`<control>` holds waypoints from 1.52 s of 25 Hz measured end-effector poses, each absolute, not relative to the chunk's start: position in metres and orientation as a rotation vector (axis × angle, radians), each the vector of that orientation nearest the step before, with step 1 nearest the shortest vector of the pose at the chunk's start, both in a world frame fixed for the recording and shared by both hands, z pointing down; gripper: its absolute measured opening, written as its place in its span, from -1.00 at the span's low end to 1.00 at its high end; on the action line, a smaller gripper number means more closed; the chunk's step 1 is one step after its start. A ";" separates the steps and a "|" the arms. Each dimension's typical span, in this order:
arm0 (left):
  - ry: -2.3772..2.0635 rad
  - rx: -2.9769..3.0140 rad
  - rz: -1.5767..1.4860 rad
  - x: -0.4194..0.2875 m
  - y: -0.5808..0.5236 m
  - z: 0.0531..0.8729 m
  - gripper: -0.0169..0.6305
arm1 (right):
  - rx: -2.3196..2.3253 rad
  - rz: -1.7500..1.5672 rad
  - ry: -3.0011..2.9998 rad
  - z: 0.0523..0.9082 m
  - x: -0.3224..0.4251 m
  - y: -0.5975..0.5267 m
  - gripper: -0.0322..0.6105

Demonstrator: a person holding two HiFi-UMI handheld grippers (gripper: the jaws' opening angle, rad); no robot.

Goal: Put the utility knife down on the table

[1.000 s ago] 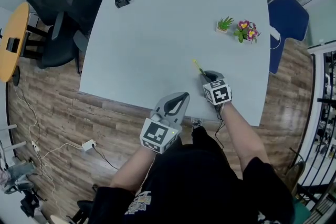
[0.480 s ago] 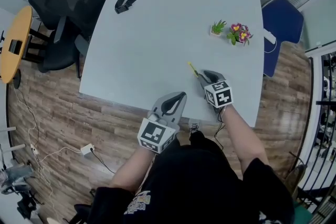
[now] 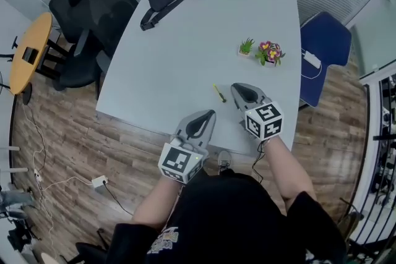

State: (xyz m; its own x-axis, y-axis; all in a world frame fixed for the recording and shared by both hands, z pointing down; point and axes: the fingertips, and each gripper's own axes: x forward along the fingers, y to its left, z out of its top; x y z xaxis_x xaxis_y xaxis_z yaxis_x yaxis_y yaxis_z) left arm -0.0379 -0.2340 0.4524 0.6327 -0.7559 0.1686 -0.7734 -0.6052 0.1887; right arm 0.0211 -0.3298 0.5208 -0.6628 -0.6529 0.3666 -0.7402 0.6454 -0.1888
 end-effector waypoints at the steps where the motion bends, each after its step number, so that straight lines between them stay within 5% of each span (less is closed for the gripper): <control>1: -1.268 2.615 0.095 -0.035 -0.232 0.446 -0.93 | 1.116 0.453 -2.642 0.506 0.022 -0.326 -0.88; 16: -1.670 2.518 0.035 -0.070 -0.195 0.373 -0.93 | 0.874 0.219 -3.034 0.361 0.011 -0.254 -0.89; 38: -1.417 2.622 0.007 -0.154 -0.083 0.391 -0.93 | 1.093 0.324 -2.868 0.390 -0.075 -0.112 -0.89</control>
State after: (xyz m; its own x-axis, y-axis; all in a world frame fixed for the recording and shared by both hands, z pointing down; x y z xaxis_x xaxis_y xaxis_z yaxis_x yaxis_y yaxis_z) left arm -0.1536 -0.0831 0.3910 0.5507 -0.8309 0.0801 -0.8316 -0.5378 0.1387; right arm -0.0746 -0.1115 0.3905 -0.7477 -0.6520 0.1261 -0.6636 0.7272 -0.1753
